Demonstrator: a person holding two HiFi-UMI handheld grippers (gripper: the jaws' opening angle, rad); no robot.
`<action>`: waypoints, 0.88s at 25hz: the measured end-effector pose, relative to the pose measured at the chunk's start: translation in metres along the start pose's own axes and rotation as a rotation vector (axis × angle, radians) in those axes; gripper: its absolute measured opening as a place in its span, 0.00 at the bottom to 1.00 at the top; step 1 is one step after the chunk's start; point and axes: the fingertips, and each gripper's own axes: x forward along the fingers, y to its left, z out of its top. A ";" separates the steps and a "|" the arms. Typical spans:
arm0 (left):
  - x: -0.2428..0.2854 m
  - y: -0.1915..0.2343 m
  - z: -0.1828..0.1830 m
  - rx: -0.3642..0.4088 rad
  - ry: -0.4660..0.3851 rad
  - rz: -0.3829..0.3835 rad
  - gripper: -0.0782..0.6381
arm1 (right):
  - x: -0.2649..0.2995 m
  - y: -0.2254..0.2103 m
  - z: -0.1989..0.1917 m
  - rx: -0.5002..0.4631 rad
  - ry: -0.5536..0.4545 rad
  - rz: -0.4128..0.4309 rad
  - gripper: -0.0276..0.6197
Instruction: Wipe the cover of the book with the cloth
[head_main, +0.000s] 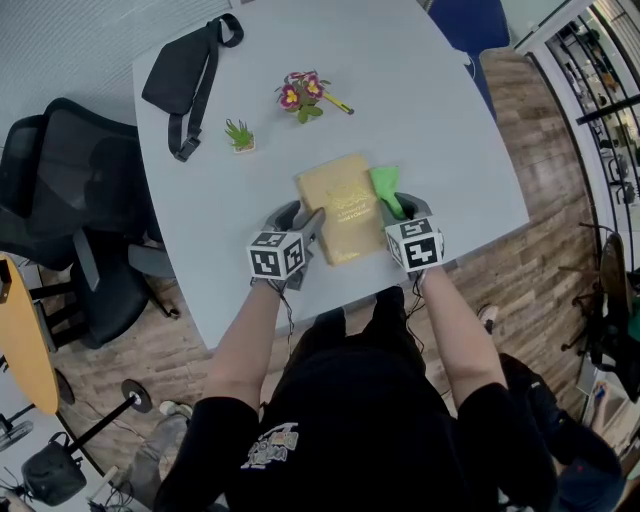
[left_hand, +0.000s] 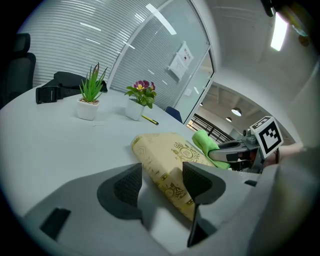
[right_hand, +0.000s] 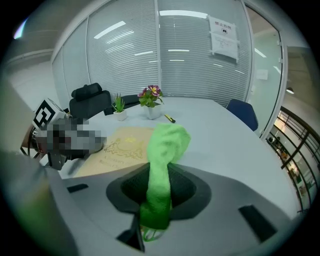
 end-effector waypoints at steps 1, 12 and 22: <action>0.000 0.000 0.000 0.001 0.001 0.001 0.46 | -0.001 -0.004 -0.001 -0.001 0.006 -0.011 0.19; 0.000 0.000 0.000 0.005 0.004 0.002 0.46 | -0.018 0.011 0.008 -0.147 -0.038 -0.063 0.19; 0.001 0.001 0.000 0.004 0.004 0.002 0.46 | -0.026 0.113 0.001 -0.118 -0.043 0.185 0.19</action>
